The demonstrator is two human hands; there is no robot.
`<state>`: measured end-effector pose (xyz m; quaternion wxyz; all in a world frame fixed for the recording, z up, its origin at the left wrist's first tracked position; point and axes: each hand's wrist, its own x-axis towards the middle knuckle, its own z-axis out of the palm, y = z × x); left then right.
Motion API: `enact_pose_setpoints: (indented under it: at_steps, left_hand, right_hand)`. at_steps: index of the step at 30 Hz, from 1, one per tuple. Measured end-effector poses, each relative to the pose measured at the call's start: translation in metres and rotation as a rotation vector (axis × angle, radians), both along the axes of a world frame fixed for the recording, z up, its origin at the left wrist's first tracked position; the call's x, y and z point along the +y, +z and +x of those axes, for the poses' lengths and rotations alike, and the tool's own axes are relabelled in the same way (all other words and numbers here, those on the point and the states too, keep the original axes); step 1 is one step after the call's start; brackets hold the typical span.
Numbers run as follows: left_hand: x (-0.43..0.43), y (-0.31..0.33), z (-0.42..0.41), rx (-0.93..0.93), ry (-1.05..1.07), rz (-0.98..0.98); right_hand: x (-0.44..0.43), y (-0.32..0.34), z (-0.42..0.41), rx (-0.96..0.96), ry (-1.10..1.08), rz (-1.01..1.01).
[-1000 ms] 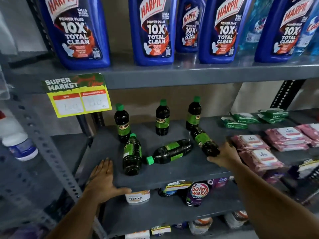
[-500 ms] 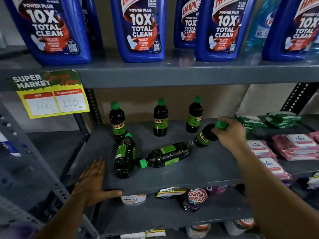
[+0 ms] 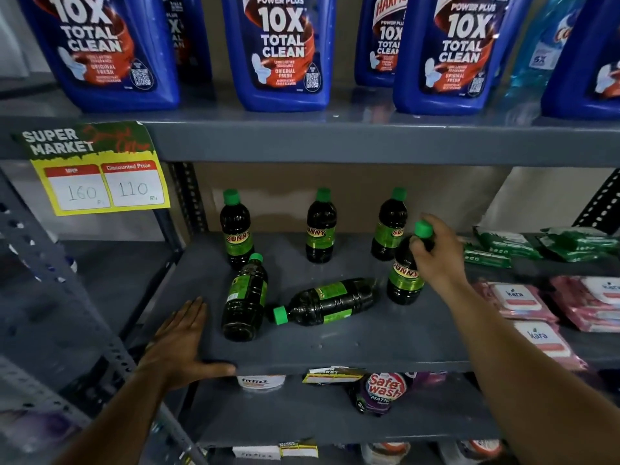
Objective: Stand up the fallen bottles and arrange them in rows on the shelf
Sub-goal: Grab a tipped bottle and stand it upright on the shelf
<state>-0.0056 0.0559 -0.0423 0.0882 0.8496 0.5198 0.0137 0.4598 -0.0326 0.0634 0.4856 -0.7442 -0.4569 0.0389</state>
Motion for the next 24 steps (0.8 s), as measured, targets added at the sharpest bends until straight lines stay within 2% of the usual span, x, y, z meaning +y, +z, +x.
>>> enact_pose_setpoints:
  at_steps: [9, 19, 22, 24]
  left_hand:
    - [-0.002, 0.003, 0.002, 0.016, 0.008, -0.008]
    - [-0.003, 0.005, 0.003, 0.025, 0.011, -0.023]
    - [-0.004, 0.005, 0.004, 0.03, 0.007, -0.019]
    - [-0.004, 0.005, 0.005, 0.047, 0.004, -0.012]
  right_hand:
    - [-0.005, 0.001, 0.003, 0.241, 0.124, 0.038]
    - [-0.001, 0.006, 0.001, 0.285, 0.171, 0.065]
    - [-0.007, 0.002, 0.002, 0.198, 0.161, 0.039]
    - [-0.012, -0.005, -0.003, -0.094, 0.029, 0.093]
